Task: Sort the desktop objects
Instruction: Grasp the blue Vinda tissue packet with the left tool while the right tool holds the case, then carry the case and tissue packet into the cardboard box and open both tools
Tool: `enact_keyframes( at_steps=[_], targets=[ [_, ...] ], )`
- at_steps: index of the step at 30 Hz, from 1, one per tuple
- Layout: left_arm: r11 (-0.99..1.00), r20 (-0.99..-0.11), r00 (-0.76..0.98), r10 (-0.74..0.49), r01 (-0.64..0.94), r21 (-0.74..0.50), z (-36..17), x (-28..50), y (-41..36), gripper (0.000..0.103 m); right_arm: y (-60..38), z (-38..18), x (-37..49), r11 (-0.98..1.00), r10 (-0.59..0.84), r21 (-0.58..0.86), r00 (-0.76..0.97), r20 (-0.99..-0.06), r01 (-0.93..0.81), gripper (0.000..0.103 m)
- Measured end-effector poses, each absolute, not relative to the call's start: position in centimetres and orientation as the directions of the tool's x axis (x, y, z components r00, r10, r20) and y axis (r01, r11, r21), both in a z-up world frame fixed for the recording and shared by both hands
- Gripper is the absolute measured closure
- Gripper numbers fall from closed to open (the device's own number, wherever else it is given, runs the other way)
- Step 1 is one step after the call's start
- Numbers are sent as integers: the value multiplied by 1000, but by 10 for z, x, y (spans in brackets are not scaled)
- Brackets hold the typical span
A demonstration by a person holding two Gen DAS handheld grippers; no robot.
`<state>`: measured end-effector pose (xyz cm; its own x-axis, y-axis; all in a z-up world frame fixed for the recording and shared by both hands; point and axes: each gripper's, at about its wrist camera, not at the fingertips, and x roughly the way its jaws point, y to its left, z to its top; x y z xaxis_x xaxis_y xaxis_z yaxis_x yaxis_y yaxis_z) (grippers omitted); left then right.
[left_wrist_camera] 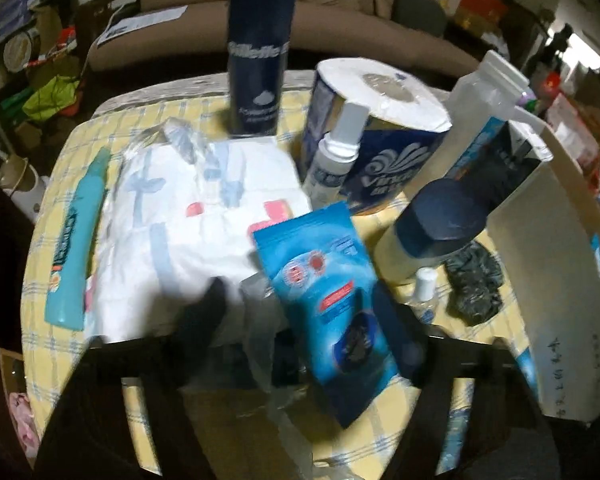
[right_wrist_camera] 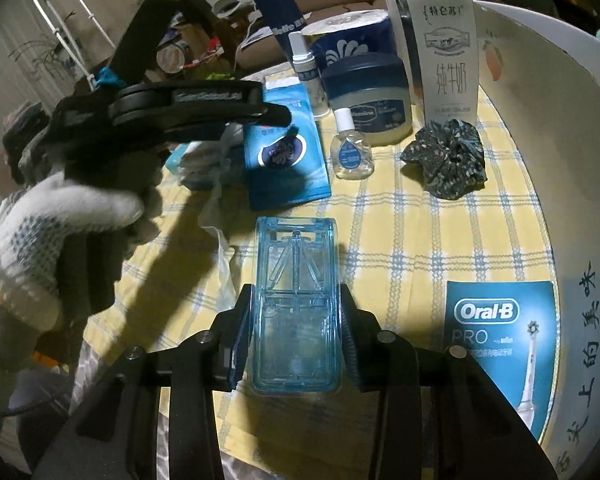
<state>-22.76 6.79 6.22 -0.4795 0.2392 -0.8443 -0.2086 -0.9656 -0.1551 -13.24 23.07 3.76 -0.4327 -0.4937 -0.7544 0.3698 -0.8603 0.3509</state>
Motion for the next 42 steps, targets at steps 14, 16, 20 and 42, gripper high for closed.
enact_keyframes(
  at_steps=[14, 16, 20, 42],
  targets=[
    [-904, -776, -467, 424, -278, -326, 77, -194, 77, 92, 247, 39, -124, -878, -466, 331, -463, -754, 345, 64],
    [-909, -802, -435, 409, -271, -317, 68, -200, 85, 74, 248, 41, -122, -882, -459, 326, -465, -757, 341, 64],
    [-909, -807, -426, 408, -275, -314, 65, -195, 94, 99, 252, 51, -112, -888, -448, 313, -479, -755, 338, 64],
    [-851, -669, -528, 523, -356, -385, 197, -114, 64, 100, 294, 165, -110, -891, -449, 299, -558, -698, 343, 64]
  ],
)
